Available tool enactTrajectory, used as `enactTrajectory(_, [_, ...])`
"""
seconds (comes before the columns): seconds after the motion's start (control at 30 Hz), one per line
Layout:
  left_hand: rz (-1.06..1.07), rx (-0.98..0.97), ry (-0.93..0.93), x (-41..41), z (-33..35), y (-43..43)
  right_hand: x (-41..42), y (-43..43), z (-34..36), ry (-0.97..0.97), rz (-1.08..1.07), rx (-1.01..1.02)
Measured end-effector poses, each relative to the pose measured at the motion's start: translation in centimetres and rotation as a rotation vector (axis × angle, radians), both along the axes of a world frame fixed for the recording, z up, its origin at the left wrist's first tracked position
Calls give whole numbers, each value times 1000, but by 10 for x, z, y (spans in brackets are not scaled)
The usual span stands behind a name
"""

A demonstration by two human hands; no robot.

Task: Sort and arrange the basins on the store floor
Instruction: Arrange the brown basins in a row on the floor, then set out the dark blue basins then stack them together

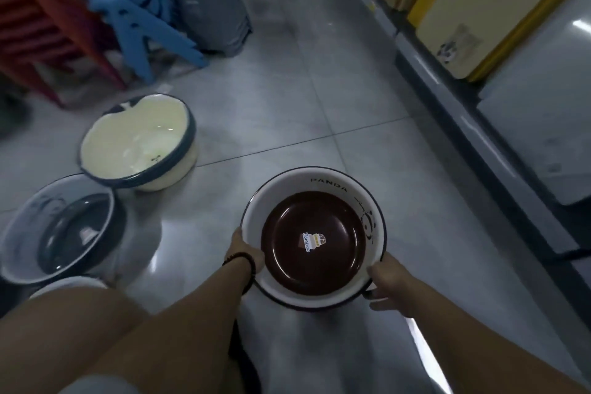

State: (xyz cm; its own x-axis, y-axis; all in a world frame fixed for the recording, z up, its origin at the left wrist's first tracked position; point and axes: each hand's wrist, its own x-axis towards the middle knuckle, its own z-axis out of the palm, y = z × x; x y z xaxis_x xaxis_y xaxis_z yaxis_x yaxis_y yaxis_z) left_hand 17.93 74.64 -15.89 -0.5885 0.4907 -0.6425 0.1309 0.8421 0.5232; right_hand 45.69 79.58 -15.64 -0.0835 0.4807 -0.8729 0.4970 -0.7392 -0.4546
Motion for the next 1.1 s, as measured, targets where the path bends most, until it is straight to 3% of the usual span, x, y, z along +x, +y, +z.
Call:
enactTrajectory(0.23, [168, 22, -58, -106, -3, -41, -107, 2, 0, 65, 202, 68])
enactTrajectory(0.47, [173, 48, -139, -156, 7, -83, -187, -6, -3, -170, 455, 222])
enactTrajectory(0.57, [130, 89, -162, -177, 23, -100, -203, -8, 6, -395, 722, 447])
enactTrajectory(0.7, [94, 111, -107, -203, 44, -116, -255, -27, 36, -510, 1151, 442])
enactTrajectory(0.8, [-13, 86, -52, -205, 70, -125, -310, -55, 62, -354, 1178, 512])
enactTrajectory(0.9, [-346, -119, 44, -208, 117, -142, -349, -87, 72, -167, 1105, 575])
enactTrajectory(1.0, [-490, -296, 110, -232, 171, -177, -388, -123, 70, 2, 885, 423])
enactTrajectory(1.1, [-395, -294, 220, -269, 213, -228, -424, -166, 67, 166, 751, 239])
